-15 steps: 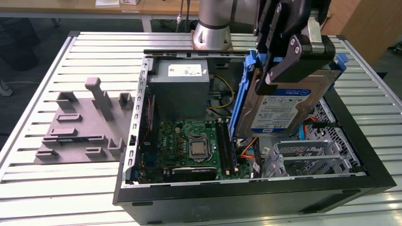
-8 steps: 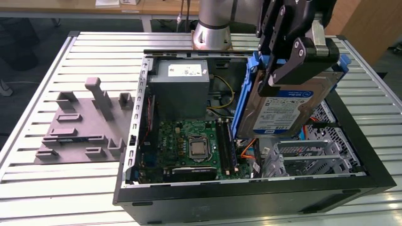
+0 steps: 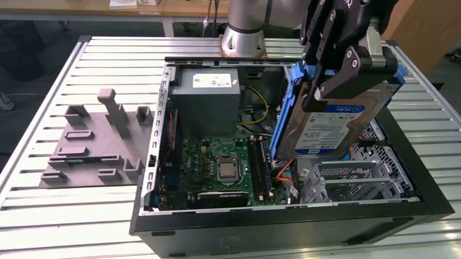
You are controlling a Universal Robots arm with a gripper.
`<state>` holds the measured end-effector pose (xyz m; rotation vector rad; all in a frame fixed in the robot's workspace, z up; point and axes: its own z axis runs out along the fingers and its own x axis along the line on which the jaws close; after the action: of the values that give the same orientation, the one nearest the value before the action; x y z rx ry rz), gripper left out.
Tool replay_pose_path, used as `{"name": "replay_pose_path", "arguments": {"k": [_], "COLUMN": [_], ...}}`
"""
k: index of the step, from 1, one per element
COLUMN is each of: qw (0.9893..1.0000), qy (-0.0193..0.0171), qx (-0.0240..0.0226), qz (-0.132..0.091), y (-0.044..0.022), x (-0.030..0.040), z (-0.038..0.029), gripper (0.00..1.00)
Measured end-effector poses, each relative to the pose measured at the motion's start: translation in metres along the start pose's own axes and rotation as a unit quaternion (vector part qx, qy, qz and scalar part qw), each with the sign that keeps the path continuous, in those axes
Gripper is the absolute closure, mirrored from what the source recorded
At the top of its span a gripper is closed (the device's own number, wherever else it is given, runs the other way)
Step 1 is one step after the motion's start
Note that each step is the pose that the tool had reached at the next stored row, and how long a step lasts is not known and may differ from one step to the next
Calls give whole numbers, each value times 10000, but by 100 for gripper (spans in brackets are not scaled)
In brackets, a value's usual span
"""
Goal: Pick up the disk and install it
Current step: 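Insert the disk into the insertion slot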
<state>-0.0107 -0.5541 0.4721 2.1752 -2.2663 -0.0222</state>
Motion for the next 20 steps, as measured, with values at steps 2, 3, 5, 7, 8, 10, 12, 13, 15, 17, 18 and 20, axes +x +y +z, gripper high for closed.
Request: {"name": "replay_pose_path", "arguments": {"k": [2,3,5,7,8,10,12,13,15,17,18,20], "qw": [10000,10000,10000,10000,10000,10000,10000,10000,10000,10000,10000,10000], "qy": [1,1,-1,0,0,-1,0,0,1,0,0,0], "qx": [0,0,0,0,0,0,0,-1,-1,-1,0,-1], "qz": [-24,-36,-44,-44,-44,-44,-44,-44,-44,-44,-44,-44], "y": [-7,-9,-17,-37,-48,-73,-106,-125,-167,-284,-301,-327], "x": [10,17,39,56,62,71,77,79,80,83,83,83], "z": [13,20,32,41,45,55,62,66,72,93,96,102], "gripper": [64,64,64,64,64,64,64,64,64,64,64,64]}}
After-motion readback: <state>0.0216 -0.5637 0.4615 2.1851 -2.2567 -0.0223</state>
